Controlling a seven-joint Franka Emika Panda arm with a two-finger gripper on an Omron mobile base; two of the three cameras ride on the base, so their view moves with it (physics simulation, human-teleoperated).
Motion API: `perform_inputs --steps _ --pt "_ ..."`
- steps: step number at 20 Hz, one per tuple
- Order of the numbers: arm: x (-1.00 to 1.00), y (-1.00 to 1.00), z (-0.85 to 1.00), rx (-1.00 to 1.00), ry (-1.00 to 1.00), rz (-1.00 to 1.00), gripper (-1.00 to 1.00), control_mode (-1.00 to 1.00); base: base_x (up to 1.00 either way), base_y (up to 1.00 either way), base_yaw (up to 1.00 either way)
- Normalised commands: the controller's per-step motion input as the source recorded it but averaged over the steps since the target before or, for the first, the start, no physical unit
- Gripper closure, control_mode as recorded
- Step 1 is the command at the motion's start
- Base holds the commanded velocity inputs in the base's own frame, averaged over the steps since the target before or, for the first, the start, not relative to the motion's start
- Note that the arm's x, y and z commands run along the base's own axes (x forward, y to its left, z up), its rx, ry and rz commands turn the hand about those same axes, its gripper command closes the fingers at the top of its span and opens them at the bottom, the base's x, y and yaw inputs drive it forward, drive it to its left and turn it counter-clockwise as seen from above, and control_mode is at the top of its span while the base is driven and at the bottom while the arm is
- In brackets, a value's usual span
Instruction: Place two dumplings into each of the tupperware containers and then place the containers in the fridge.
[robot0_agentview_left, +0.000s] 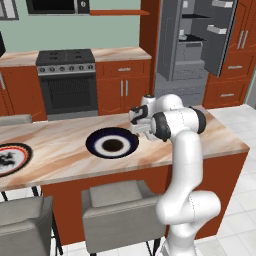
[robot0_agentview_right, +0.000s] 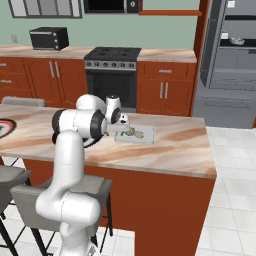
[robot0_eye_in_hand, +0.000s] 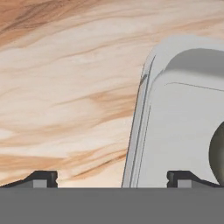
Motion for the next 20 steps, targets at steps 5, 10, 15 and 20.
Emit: perform_inputs --steps 5,10,15,20 --pt "-0.18 -0.13 -0.22 -0.02 0.04 -0.01 -1.00 -1.00 0.00 0.00 0.00" --pt "-0.15 0.00 -0.25 0.00 0.13 0.00 1.00 -1.00 0.00 0.00 0.00" --pt "-0.03 0.00 -0.01 0.00 0.05 0.00 1.00 -1.00 0.00 0.00 0.00" --pt "0.00 0.00 0.00 0.00 0.00 0.00 1.00 -1.00 0.00 0.00 0.00"
